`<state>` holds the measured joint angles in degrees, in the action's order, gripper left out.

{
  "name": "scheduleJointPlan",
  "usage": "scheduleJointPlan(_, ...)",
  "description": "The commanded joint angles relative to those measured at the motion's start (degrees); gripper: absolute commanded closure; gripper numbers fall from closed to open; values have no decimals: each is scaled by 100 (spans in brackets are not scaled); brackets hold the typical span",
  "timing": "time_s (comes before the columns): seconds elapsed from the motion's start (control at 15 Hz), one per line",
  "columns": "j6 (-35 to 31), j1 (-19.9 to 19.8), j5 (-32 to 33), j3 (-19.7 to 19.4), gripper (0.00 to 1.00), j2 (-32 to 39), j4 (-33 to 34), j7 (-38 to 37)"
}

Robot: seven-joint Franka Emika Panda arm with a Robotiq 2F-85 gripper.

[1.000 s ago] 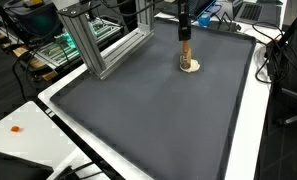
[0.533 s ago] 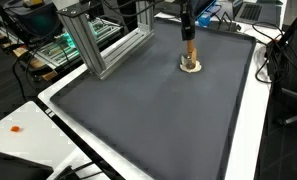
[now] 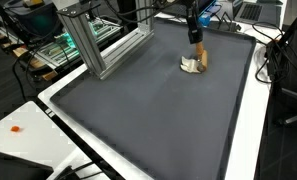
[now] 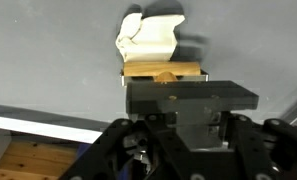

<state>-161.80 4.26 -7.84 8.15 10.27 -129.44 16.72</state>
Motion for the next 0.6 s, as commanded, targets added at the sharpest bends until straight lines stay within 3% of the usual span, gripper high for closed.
scheduleJointPlan(0.0, 644, 6, 511, -162, 77, 111, -35, -416)
scheduleJointPlan(0.53, 1477, -67, 620, -184, 77, -21, 51, -491)
